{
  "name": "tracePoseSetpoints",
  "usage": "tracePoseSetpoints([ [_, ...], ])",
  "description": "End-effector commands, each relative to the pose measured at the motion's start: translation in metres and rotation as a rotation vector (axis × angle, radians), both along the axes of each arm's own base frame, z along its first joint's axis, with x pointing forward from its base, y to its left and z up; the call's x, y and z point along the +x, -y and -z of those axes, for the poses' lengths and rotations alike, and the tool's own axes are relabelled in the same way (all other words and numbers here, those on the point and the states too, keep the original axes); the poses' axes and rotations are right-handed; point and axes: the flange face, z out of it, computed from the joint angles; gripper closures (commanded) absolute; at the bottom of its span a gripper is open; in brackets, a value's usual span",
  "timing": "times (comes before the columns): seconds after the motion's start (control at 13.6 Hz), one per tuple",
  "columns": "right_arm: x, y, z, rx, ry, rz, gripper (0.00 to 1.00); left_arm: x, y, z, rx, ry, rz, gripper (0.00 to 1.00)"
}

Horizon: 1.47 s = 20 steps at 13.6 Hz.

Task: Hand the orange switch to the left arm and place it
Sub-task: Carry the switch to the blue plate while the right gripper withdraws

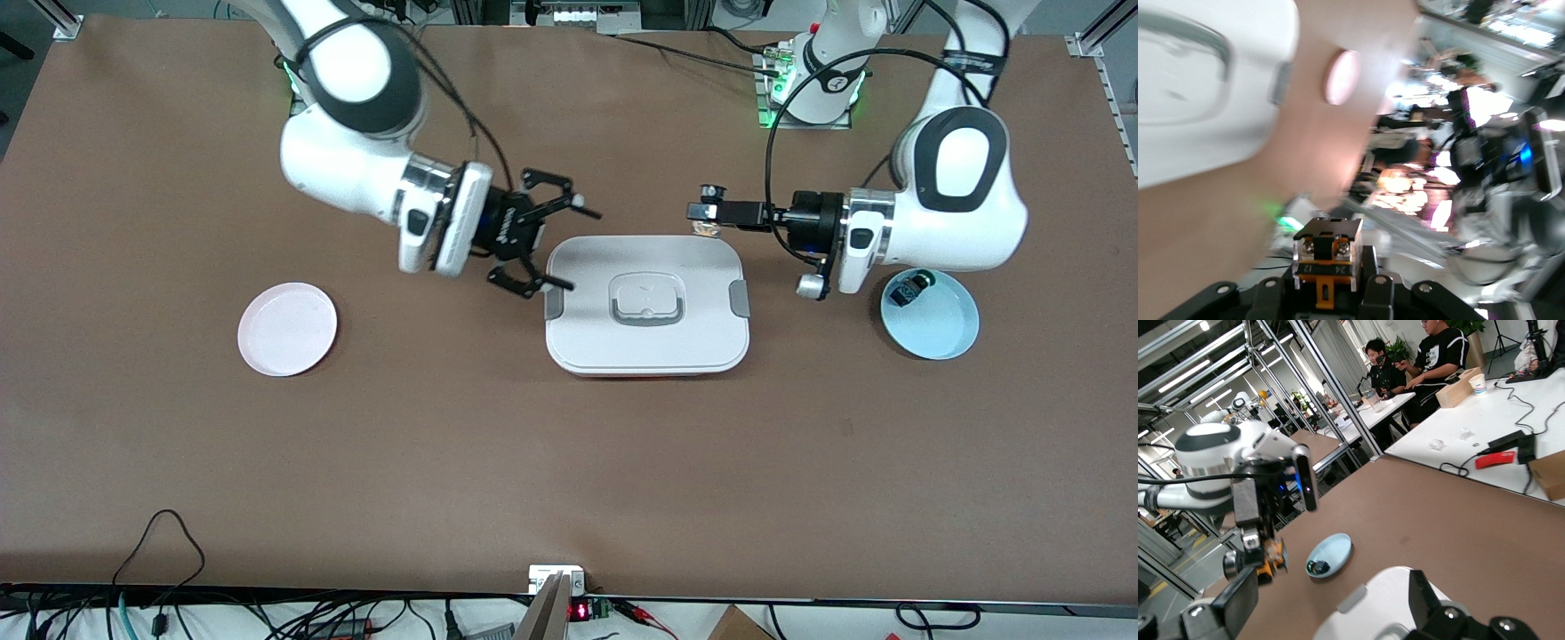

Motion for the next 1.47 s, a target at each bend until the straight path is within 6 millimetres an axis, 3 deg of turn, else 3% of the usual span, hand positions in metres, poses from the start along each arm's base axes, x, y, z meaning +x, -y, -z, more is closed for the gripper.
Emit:
tracePoseSetpoints([
  [0.0, 0.005, 0.061, 0.002, -0.025, -0.012, -0.008, 0.00, 0.017, -0.015, -0.013, 0.199, 0.111, 0.139, 0.83],
  [0.22, 0.020, 0.119, 0.008, -0.101, -0.085, -0.062, 0.00, 0.030, -0.042, -0.011, 0.456, 0.256, 0.325, 0.83],
  [0.74, 0.033, 0.222, -0.013, -0.328, -0.238, -0.094, 0.00, 0.048, -0.143, 0.037, 0.824, 0.494, 0.830, 0.83],
  [0.96, 0.039, 0.272, -0.027, -0.483, -0.328, -0.038, 0.00, 0.052, -0.196, 0.072, 0.808, 0.580, 0.983, 0.83],
  [1.25, 0.035, 0.320, -0.071, -0.787, -0.458, 0.079, 0.00, 0.043, -0.278, 0.129, 0.748, 0.774, 1.196, 0.83],
  [1.32, 0.034, 0.328, -0.081, -0.851, -0.479, 0.095, 0.00, 0.037, -0.294, 0.150, 0.712, 0.815, 1.229, 0.83],
  [1.4, 0.033, 0.339, -0.090, -0.895, -0.503, 0.125, 0.00, 0.030, -0.299, 0.165, 0.687, 0.864, 1.262, 0.82],
])
